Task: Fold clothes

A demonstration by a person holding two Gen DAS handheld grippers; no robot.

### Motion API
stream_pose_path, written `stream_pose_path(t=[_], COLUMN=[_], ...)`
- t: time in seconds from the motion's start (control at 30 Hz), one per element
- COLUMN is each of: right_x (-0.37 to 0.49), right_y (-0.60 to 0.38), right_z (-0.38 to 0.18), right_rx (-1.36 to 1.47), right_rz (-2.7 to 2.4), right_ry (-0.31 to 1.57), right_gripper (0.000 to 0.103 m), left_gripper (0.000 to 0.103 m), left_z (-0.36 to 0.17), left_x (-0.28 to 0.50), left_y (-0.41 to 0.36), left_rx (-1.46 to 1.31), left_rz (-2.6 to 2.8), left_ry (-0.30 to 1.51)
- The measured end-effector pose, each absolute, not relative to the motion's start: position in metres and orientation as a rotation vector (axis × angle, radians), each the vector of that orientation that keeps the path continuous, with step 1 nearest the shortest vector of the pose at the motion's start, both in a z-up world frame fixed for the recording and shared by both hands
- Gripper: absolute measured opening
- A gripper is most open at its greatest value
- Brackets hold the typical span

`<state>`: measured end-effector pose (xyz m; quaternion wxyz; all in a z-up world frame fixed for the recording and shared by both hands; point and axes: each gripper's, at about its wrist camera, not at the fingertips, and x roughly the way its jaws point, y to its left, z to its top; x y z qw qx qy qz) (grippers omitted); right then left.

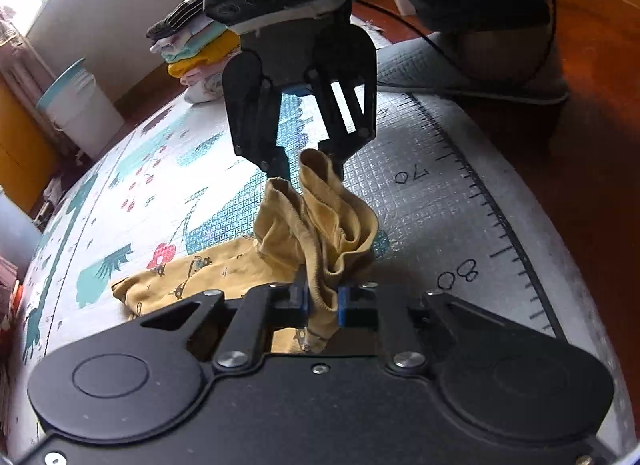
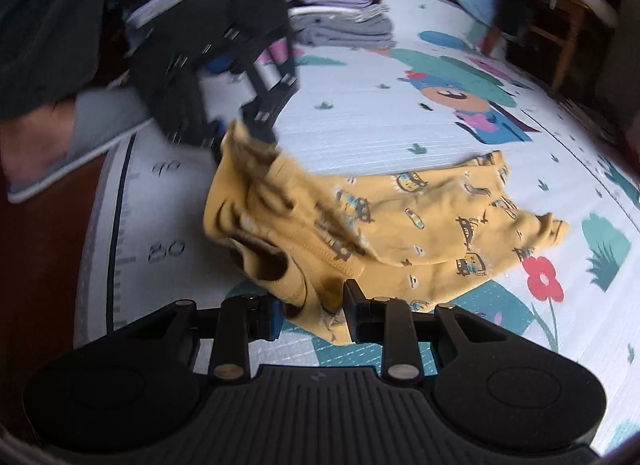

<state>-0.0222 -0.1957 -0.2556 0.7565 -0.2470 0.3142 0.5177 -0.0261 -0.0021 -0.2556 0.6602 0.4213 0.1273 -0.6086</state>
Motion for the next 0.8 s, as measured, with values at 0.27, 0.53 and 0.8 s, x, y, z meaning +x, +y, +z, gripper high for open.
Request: stream_pose_path(t=[0.27, 0.53, 0.8], right_x=[0.037, 0.120, 0.112], right_y=[-0.213, -0.238, -0.257], right_z=[-0.229, -0.272, -0.277], right_rx=[-0.229, 0.140, 0.262], right_rz=[1.128, 0.941, 0.801], right_ry=[0.806, 1.053, 1.021], right_gripper=[0.019, 0.019, 0.023], left_gripper=[0.011, 0.030, 0.059], left_z=[-0.219, -0.285, -0.259], left_x=[0.085, 0.233, 0.198], left_y=[-0.009, -0.008, 0.051], left_rx=[0.660, 0.181, 0.065], left_rz=[-1.610, -1.495, -1.122], left_ry=[0.616, 1.222, 1.039])
